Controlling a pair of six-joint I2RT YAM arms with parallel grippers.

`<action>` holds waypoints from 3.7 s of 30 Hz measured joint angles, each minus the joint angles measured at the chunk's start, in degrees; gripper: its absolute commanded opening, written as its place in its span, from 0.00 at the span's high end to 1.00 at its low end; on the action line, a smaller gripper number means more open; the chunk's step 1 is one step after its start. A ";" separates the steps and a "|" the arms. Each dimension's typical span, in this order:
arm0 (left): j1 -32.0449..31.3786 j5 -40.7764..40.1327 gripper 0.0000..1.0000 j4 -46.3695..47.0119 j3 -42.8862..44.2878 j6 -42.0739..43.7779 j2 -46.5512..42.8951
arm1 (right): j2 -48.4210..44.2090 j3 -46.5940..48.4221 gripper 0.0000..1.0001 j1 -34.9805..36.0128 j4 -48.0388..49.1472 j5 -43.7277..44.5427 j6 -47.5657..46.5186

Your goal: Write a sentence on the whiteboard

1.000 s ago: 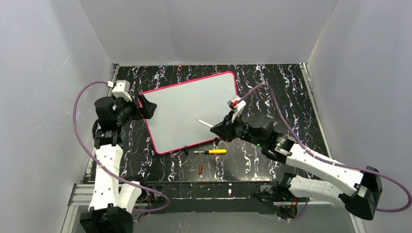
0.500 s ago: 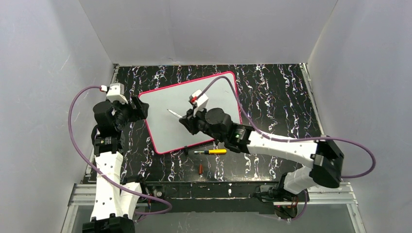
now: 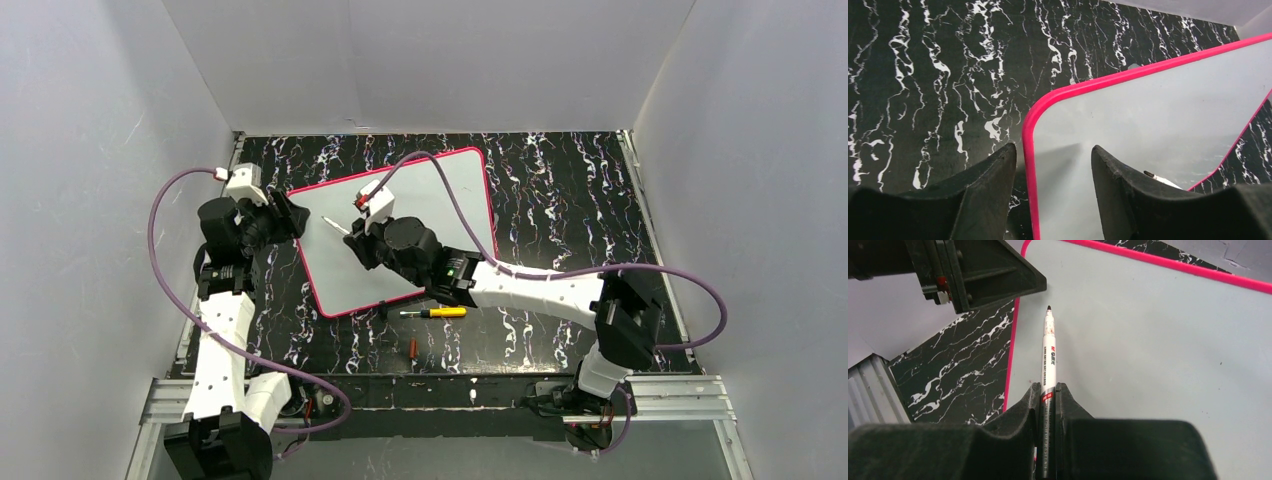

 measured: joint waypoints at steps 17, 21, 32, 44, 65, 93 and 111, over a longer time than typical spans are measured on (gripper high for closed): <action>0.24 5.77 0.64 3.96 -0.02 -0.24 1.38 | 3.34 2.91 0.99 0.17 1.84 3.98 -2.38; 0.33 5.49 0.69 3.87 -0.02 0.26 1.38 | 3.69 3.63 0.99 0.17 2.19 4.44 -2.97; 0.39 4.22 0.93 2.14 0.00 2.95 1.36 | 8.35 8.48 0.99 0.17 2.82 4.87 -4.26; 0.39 2.62 1.00 -0.37 0.00 7.32 1.38 | 10.97 10.40 0.99 0.22 1.77 5.60 -4.28; 0.37 2.23 1.00 -1.27 0.00 10.01 1.38 | 11.58 11.34 0.99 0.70 -0.92 8.07 -3.32; 0.28 1.86 1.00 -1.86 0.00 10.08 1.27 | 9.18 6.54 0.99 2.03 2.21 10.38 -4.61; -0.46 1.90 1.00 -2.19 0.00 10.67 1.27 | 10.91 9.01 0.99 2.03 2.54 14.12 -5.95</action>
